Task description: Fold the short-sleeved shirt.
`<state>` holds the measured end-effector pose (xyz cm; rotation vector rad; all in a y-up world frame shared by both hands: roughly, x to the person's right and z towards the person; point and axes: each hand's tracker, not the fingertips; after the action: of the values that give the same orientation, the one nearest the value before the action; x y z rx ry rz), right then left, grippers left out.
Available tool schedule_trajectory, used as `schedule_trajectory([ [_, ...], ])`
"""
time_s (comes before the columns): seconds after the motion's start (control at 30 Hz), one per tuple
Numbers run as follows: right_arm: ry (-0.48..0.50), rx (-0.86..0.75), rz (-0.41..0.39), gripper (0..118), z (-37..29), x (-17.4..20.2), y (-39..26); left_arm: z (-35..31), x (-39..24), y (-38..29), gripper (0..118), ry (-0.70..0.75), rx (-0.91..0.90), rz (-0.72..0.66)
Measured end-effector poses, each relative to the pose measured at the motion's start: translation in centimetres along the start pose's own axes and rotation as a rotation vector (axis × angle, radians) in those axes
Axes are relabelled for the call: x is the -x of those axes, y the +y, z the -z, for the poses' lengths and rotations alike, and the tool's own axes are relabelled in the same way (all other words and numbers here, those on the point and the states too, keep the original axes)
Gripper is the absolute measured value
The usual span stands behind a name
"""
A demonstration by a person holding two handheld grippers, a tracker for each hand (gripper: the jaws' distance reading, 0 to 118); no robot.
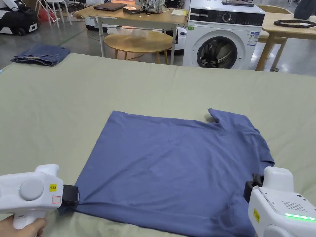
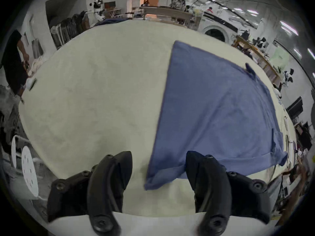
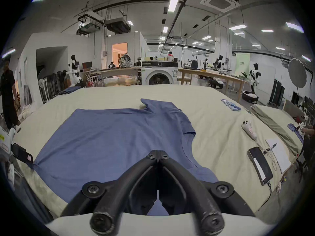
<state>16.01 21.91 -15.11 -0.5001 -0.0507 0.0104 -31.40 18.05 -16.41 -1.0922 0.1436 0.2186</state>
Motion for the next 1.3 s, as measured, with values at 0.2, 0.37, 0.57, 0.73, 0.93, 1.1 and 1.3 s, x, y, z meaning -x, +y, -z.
schedule_trajectory([
  [0.2,-0.010,0.030,-0.011,0,-0.2,-0.7,-0.7,1.6,-0.8,-1.0,66,0.048,0.065,0.097],
  [0.37,-0.017,0.074,0.002,0,-0.5,-2.0,-1.3,1.3,-0.9,-0.7,56,0.044,0.081,0.104],
  [0.57,-0.049,0.185,-0.013,17,-1.1,-5.1,-1.1,1.1,-0.5,-0.5,5,-0.047,0.068,0.113],
  [0.73,-0.062,0.332,-0.021,63,-1.1,-8.3,-1.4,1.1,-0.1,-0.9,5,-0.066,0.053,0.100],
  [0.93,-0.046,0.551,-0.033,63,0.7,-9.8,-4.6,1.1,-0.2,-1.1,5,-0.062,0.042,0.091],
  [1.1,0.011,0.595,0.010,32,2.1,-9.5,-7.1,1.0,0.1,-1.3,5,-0.076,0.035,0.074],
  [1.3,0.060,0.539,0.001,7,1.3,-8.8,-4.7,-0.2,0.5,-1.0,3,-0.120,-0.015,0.044],
])
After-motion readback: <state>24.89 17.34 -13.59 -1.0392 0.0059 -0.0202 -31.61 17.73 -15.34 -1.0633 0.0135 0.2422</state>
